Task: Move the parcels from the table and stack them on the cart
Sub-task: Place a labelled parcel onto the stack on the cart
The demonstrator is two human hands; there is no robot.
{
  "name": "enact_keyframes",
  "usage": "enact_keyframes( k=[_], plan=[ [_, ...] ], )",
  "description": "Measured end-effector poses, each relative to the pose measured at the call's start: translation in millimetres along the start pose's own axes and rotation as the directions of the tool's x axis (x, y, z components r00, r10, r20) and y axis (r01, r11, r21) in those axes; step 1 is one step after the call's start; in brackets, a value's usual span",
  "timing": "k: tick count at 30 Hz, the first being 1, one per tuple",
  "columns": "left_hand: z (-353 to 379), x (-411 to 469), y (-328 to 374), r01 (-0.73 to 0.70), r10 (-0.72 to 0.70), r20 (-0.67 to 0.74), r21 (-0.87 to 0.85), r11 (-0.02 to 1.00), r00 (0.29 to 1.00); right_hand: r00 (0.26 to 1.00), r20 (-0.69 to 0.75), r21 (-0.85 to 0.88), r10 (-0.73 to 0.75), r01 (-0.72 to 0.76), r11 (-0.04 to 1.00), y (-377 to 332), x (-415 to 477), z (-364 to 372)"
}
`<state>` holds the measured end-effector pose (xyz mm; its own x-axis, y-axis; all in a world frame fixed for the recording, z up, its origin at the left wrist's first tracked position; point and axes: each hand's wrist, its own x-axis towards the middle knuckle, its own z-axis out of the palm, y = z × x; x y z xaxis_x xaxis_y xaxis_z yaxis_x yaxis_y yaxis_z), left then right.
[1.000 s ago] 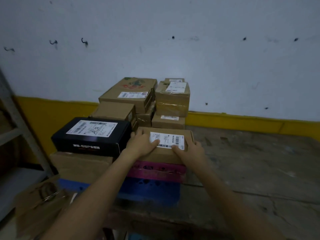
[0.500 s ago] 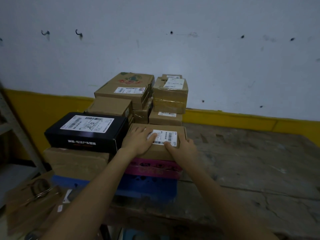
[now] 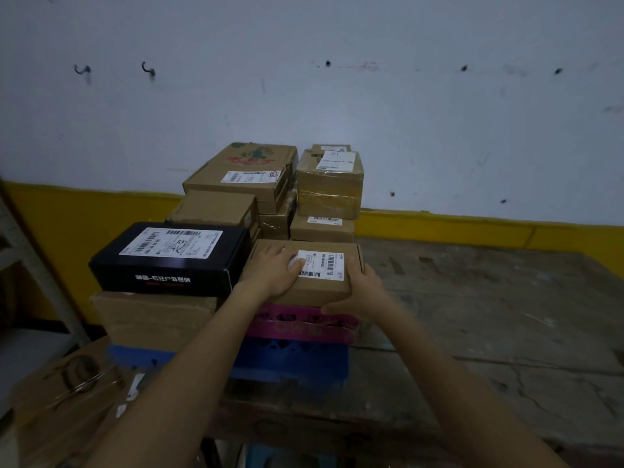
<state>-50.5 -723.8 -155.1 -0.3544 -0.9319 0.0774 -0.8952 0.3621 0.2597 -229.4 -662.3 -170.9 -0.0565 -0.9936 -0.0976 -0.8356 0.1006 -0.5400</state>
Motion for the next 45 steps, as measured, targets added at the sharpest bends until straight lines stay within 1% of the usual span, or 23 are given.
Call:
enact_keyframes(
  k=[4,11,14,16,18,21,23,26,29,31,35,38,41,43,45],
  plan=[
    [-2.1,-0.6,-0.7,-0.003,0.003,0.006,-0.002,1.000,1.000,1.000,-0.023,0.027,-0.022,0.023,0.999,1.4,0.6,0.8],
    [-2.4,-0.7,-2.4,-0.014,0.014,0.006,-0.010,1.000,1.000,0.999,-0.010,0.061,-0.035,0.036,0.997,1.6,-2.1,2.1],
    [-3.4,-0.3,-0.6,-0.012,0.012,-0.008,-0.043,0.999,1.000,1.000,-0.002,0.094,-0.021,0.022,0.995,7.9,-7.3,0.8],
    [-4.3,-1.2,4.2,-0.020,0.016,-0.042,-0.091,0.996,0.999,0.998,-0.050,0.108,-0.033,0.039,0.993,13.6,-12.1,-3.9],
    [-4.1,-1.7,15.8,-0.036,0.025,-0.082,-0.131,0.991,0.996,0.989,-0.128,0.100,-0.067,0.080,0.992,21.0,-17.1,-10.9],
    [0.7,-3.2,43.5,-0.084,0.058,-0.153,-0.166,0.983,0.987,0.961,-0.247,0.060,-0.121,0.140,0.988,36.6,-25.2,-19.6],
    [6.0,-4.6,63.8,-0.131,0.092,-0.197,-0.195,0.972,0.976,0.950,-0.277,-0.002,-0.140,0.146,0.989,51.5,-31.6,-25.5],
    [16.2,-7.7,98.6,-0.163,0.111,-0.222,-0.233,0.959,0.969,0.943,-0.285,-0.110,-0.171,0.145,0.983,85.7,-45.3,-39.3],
    [29.7,-8.4,140.5,-0.172,0.123,-0.223,-0.217,0.961,0.967,0.941,-0.252,-0.207,-0.227,0.177,0.962,130.1,-62.4,-64.3],
    [38.4,-7.2,170.9,-0.163,0.110,-0.223,-0.234,0.958,0.969,0.940,-0.226,-0.238,-0.255,0.201,0.950,159.7,-74.2,-83.3],
    [59.6,-3.9,236.9,-0.137,0.091,-0.197,-0.231,0.963,0.976,0.953,-0.173,-0.256,-0.251,0.202,0.945,214.5,-96.1,-119.4],
    [79.6,-2.7,288.6,-0.150,0.090,-0.194,-0.322,0.935,0.977,0.946,-0.188,-0.221,-0.263,0.220,0.950,248.6,-113.4,-137.7],
    [102.4,-3.3,329.1,-0.170,0.113,-0.180,-0.337,0.926,0.977,0.937,-0.198,-0.176,-0.287,0.253,0.951,278.4,-128.0,-146.5],
    [114.6,2.4,348.0,-0.161,0.113,-0.151,-0.359,0.920,0.982,0.934,-0.205,-0.179,-0.292,0.258,0.949,296.0,-131.1,-153.0],
    [125.8,10.9,363.2,-0.161,0.118,-0.134,-0.377,0.912,0.984,0.926,-0.242,-0.182,-0.290,0.251,0.951,312.2,-132.3,-158.1]
  ],
)
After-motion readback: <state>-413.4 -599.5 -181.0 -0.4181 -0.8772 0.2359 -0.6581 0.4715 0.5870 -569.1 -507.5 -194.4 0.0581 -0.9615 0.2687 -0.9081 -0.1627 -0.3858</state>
